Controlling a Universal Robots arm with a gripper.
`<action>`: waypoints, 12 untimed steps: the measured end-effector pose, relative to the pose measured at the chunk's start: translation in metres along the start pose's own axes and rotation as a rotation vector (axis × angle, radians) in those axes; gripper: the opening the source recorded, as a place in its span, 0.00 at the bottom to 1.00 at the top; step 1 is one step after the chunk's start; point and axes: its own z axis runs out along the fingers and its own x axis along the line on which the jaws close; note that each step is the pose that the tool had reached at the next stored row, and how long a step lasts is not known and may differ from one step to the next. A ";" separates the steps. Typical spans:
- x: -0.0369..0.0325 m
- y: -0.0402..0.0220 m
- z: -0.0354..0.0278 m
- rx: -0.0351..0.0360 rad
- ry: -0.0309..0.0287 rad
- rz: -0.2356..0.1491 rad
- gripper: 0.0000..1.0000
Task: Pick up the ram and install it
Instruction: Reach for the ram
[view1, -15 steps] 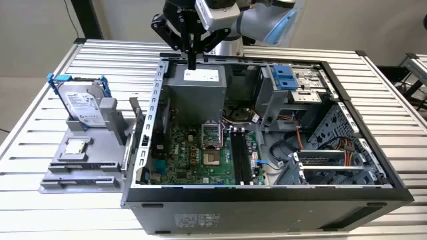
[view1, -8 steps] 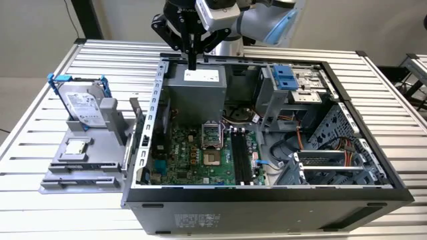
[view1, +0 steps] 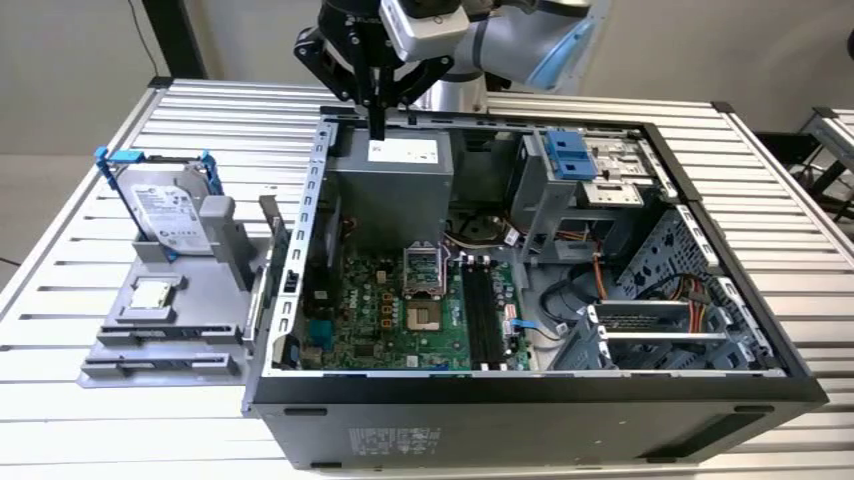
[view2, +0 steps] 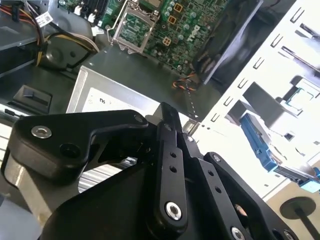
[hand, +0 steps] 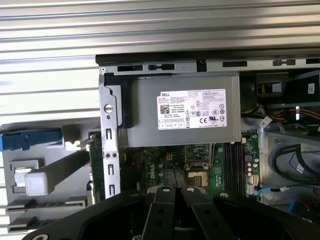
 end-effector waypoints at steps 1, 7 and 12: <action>0.0021 -0.0002 -0.0001 0.0000 0.0000 0.000 0.00; 0.0155 -0.0011 -0.0003 0.0000 0.0000 0.000 0.00; 0.0269 -0.0019 -0.0006 -0.0001 0.0000 0.000 0.00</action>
